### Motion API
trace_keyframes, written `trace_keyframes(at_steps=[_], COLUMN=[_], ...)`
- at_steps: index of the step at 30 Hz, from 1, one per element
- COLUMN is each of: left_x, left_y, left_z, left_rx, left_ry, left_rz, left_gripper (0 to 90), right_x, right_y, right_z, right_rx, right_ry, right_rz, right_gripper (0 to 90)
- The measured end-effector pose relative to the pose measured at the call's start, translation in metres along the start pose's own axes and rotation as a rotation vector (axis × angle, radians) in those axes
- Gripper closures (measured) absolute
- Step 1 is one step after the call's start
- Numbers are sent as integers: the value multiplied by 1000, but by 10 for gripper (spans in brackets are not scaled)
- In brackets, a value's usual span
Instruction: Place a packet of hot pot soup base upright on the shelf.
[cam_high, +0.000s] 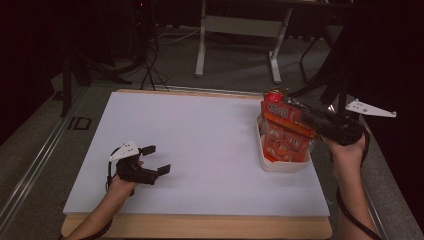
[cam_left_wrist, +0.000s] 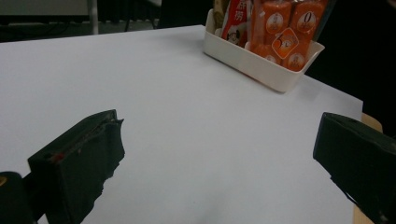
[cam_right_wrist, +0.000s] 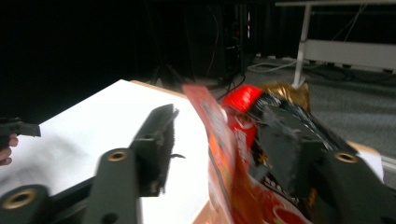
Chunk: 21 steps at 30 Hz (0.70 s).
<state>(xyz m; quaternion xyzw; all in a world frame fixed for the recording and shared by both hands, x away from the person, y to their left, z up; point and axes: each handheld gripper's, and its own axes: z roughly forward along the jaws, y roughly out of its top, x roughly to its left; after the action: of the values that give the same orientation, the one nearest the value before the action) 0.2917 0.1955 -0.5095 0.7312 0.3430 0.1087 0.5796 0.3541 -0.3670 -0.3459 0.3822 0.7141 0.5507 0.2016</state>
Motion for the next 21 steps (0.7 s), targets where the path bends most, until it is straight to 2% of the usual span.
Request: trace_keyframes(at_steps=[1, 3, 9, 12, 16, 20, 21], left_x=[0, 0, -1, -1, -1, -1, -1], left_y=[0, 0, 0, 0, 0, 0, 1], left_z=[0, 0, 1, 0, -1, -2, -2], left_rx=[0, -1, 2, 1, -3, -7, -7], left_ry=[-3, -4, -2, -3, -3, -2, 0], left_rz=[-1, -1, 0, 1, 1, 0, 3], left_gripper=[11, 11, 11, 11, 11, 11, 11], right_x=[9, 17, 35, 47, 58, 66, 71], right_y=[6, 10, 16, 14, 9, 5, 0], right_z=[0, 0, 3, 9, 15, 21, 26], right_rx=[-6, -16, -39, -33, -35, -26, -17], right_ry=[5, 8, 63, 105, 151, 176, 183], right_rz=[-25, -42, -57, -79, -83, -88, -98], right_gripper=[385, 361, 288, 210, 170, 140, 136])
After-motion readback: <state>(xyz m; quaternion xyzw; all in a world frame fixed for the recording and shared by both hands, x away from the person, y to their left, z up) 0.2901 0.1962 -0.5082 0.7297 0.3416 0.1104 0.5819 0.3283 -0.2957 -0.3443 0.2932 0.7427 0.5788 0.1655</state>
